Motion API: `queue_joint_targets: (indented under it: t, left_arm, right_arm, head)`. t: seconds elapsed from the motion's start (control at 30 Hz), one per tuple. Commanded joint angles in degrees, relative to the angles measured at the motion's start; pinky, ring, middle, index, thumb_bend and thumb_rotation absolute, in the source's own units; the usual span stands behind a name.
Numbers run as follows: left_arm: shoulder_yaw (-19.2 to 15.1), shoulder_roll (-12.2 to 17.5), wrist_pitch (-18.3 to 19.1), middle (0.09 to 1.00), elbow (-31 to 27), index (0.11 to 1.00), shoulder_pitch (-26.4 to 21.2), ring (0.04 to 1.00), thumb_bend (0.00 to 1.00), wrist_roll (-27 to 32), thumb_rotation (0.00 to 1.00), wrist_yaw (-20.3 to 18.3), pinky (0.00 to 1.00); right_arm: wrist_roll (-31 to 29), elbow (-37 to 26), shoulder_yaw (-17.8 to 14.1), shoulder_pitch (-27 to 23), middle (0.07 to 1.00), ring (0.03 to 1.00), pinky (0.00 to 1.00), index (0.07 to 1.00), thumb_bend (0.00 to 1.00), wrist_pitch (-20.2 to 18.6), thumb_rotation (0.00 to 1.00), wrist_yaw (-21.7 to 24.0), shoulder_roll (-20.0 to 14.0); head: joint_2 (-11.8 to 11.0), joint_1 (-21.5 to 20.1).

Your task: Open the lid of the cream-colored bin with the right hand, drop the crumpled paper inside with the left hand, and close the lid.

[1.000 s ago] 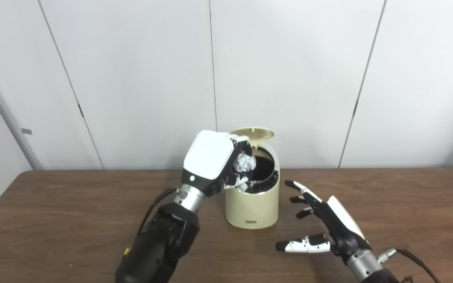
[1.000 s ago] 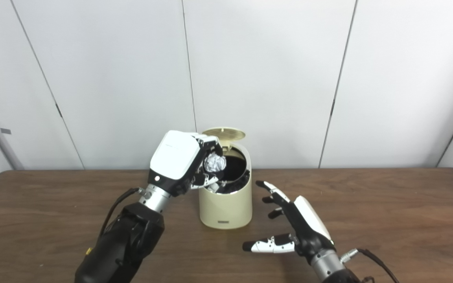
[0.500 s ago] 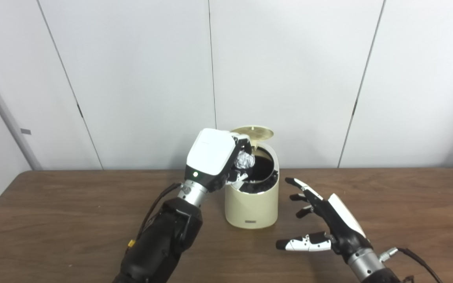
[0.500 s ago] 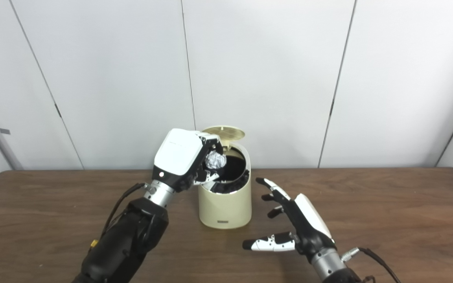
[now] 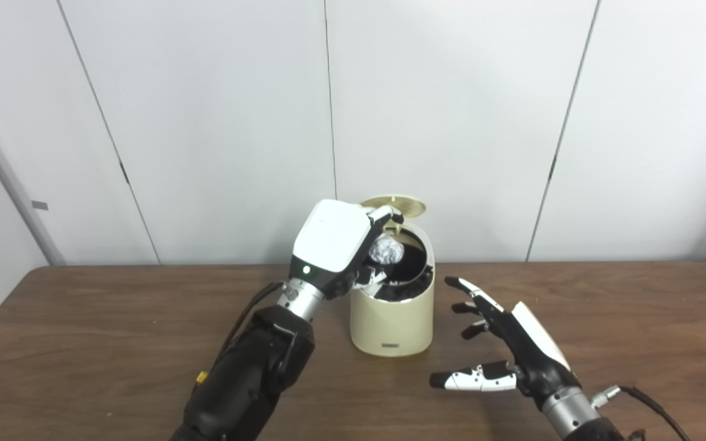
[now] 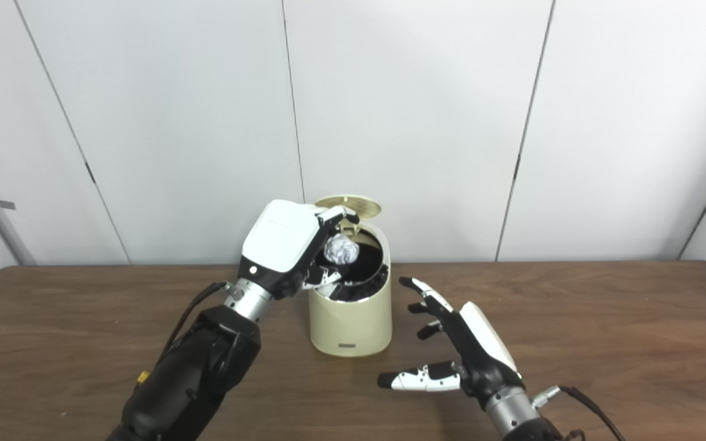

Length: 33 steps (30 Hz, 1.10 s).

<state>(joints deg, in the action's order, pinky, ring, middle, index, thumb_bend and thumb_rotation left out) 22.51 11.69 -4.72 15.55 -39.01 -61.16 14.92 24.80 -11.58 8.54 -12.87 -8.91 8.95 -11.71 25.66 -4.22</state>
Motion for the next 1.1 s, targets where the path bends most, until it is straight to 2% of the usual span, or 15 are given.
queue_joint_targets:
  t: [0.0,0.53,0.63,0.73,0.77,0.83,0.93,1.03,1.07]
  left_arm:
    - [-0.67,0.55,0.16,0.548,-2.56,0.711,-2.07,0.477,0.9,0.82,0.25,0.37,0.36]
    - [-0.56,0.65,0.16,0.502,-3.76,0.643,-1.36,0.471,0.93,0.61,0.23,1.59,0.36]
    - [-1.05,0.63,-0.22,0.501,-4.73,0.626,-0.81,0.461,0.91,2.11,0.22,0.73,0.34]
    - [-3.6,-0.19,-1.49,0.486,-7.9,0.589,1.32,0.421,0.82,9.87,0.14,-2.6,0.31]
    - [-4.77,-0.61,-1.67,0.469,-9.32,0.567,2.35,0.431,0.67,13.28,0.07,-4.01,0.33]
    - [-6.76,-1.13,-2.53,0.456,-11.69,0.546,4.24,0.441,0.55,19.01,0.01,-5.87,0.36]
    - [-9.75,-1.19,-3.81,0.47,-16.07,0.525,7.88,0.454,0.52,27.84,0.0,-8.73,0.36]
    - [-12.42,-1.27,-3.83,0.487,-20.34,0.51,11.39,0.492,0.52,32.73,0.0,-10.19,0.37]
    - [-13.27,-1.23,-3.87,0.553,-21.48,0.504,12.42,0.516,0.51,34.31,0.03,-10.74,0.39]
  right_arm:
    - [-0.27,-1.41,-0.45,-1.59,0.939,0.829,0.63,0.905,0.77,1.01,0.23,-0.79,-0.1]
    - [-0.56,-1.84,-0.63,-1.21,0.939,0.832,0.63,0.9,0.77,1.2,0.23,-0.67,-0.32]
    - [-0.4,-1.91,-0.7,-1.23,0.942,0.834,0.62,0.9,0.77,0.98,0.24,-0.73,-0.44]
    - [0.69,-2.18,-0.88,-1.53,0.945,0.835,0.64,0.913,0.77,0.21,0.3,-1.12,-0.48]
    - [0.71,-2.18,-1.04,-1.65,0.944,0.841,0.66,0.913,0.77,0.24,0.31,-1.26,-0.41]
    - [0.36,-1.89,-1.42,-1.92,0.944,0.849,0.68,0.915,0.77,0.84,0.31,-1.54,-0.24]
    - [0.15,-0.76,-1.78,-2.75,0.94,0.854,0.69,0.91,0.77,2.35,0.3,-2.13,-0.28]
    - [-0.14,-0.32,-1.96,-3.51,0.94,0.858,0.7,0.907,0.76,2.6,0.29,-2.24,-0.31]
    - [-0.29,-0.3,-2.02,-3.7,0.94,0.858,0.7,0.905,0.76,2.52,0.29,-2.19,-0.35]
  head:
    - [0.04,-0.02]
    - [0.67,0.62]
    - [0.67,0.62]
    - [0.67,0.62]
    - [0.67,0.62]
    - [0.57,1.19]
    - [0.42,1.44]
    - [0.41,1.46]
    - [0.43,1.58]
